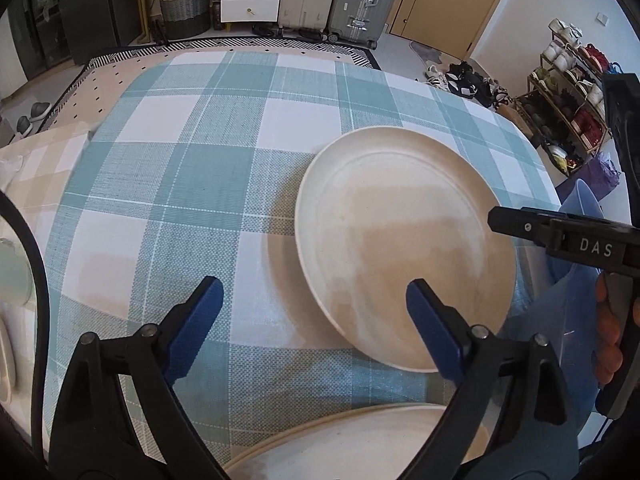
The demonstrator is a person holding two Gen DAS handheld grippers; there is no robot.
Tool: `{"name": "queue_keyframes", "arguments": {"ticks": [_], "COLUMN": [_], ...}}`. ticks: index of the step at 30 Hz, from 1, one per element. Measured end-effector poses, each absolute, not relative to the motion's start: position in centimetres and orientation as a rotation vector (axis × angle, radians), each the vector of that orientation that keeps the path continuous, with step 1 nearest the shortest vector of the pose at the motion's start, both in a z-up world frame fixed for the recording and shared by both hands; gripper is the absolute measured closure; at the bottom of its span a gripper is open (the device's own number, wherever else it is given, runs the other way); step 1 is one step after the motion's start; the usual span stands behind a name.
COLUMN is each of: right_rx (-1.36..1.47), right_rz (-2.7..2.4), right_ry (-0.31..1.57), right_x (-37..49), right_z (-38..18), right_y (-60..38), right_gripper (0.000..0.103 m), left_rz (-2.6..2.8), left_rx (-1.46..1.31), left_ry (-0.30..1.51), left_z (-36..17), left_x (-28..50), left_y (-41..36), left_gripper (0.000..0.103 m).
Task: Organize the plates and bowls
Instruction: 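Move the left gripper to a cream plate rim while the right gripper approaches another plate, then close the left gripper on the plate rim while the right gripper closes on another plate rim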
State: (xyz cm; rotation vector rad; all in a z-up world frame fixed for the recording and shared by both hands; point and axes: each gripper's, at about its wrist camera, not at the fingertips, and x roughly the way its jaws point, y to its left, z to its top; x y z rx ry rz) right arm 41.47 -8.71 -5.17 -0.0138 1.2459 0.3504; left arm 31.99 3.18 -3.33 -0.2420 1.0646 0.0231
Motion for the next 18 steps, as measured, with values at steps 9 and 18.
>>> {"name": "queue_keyframes", "arguments": {"ticks": [9,18], "right_rx": [-0.061,-0.077], "right_rz": [0.343,0.348], "right_ry": [1.278,1.282], "right_x": [42.2,42.4], "right_z": [-6.6,-7.3], "right_y": [-8.2,-8.2], "right_gripper": [0.057,0.069], "left_rz": [0.025,0.014], "left_rx": [-0.253,-0.203], "left_ry": [1.106,1.12], "left_z": [-4.8,-5.8], "left_x": [33.1,33.4], "left_y": [2.9,1.9], "left_gripper": [0.03,0.06]}}
